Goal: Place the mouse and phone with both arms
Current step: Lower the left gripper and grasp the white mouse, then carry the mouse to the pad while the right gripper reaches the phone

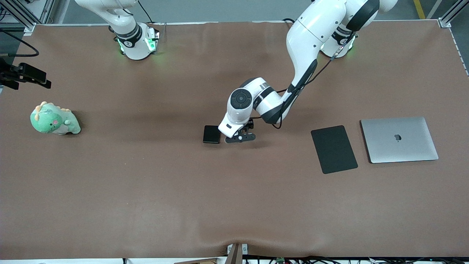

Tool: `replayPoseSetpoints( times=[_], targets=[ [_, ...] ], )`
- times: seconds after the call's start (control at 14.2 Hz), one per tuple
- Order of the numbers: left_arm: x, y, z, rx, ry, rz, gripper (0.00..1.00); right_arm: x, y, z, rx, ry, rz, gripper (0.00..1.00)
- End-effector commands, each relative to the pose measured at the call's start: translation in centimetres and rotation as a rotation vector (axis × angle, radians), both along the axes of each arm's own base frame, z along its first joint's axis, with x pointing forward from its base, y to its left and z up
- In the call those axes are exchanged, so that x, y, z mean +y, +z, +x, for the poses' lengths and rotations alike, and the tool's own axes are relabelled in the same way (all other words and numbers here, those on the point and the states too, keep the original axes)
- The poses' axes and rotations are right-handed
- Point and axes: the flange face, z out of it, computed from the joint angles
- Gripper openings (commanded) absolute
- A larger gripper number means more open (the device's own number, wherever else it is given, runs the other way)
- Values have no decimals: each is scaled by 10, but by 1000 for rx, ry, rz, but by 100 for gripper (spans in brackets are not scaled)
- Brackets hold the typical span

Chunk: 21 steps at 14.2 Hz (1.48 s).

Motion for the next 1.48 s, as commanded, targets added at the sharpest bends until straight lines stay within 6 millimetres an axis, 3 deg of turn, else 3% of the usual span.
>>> replayPoseSetpoints(
  times=[0.0,0.14,0.28,0.42,0.56,0.77,0.99,1.13,1.27,1.41],
  targets=[
    [-6,-8,2,-32,9,13,85,-4,-5,4,10,8,-9,100],
    [-6,-8,2,-32,10,13,73,-1,-11,7,22,16,-10,100],
    [-6,-6,3,-35,12,12,51,-1,-12,7,28,15,-8,100],
    [-4,0,6,-40,13,8,25,8,-29,14,66,21,-9,100],
    [-1,13,13,-52,18,3,13,18,-35,15,83,34,2,100],
    [16,46,35,-85,49,-11,5,46,-36,16,86,61,-2,100],
    [41,98,58,-110,39,-1,4,87,-39,16,91,35,-19,100],
    [65,128,74,-123,20,10,4,103,-47,19,105,32,16,100],
    [89,150,87,-126,4,28,5,111,-57,24,120,-4,54,100],
    [113,165,99,-119,-14,49,5,133,-65,28,114,-18,45,100]
  ],
)
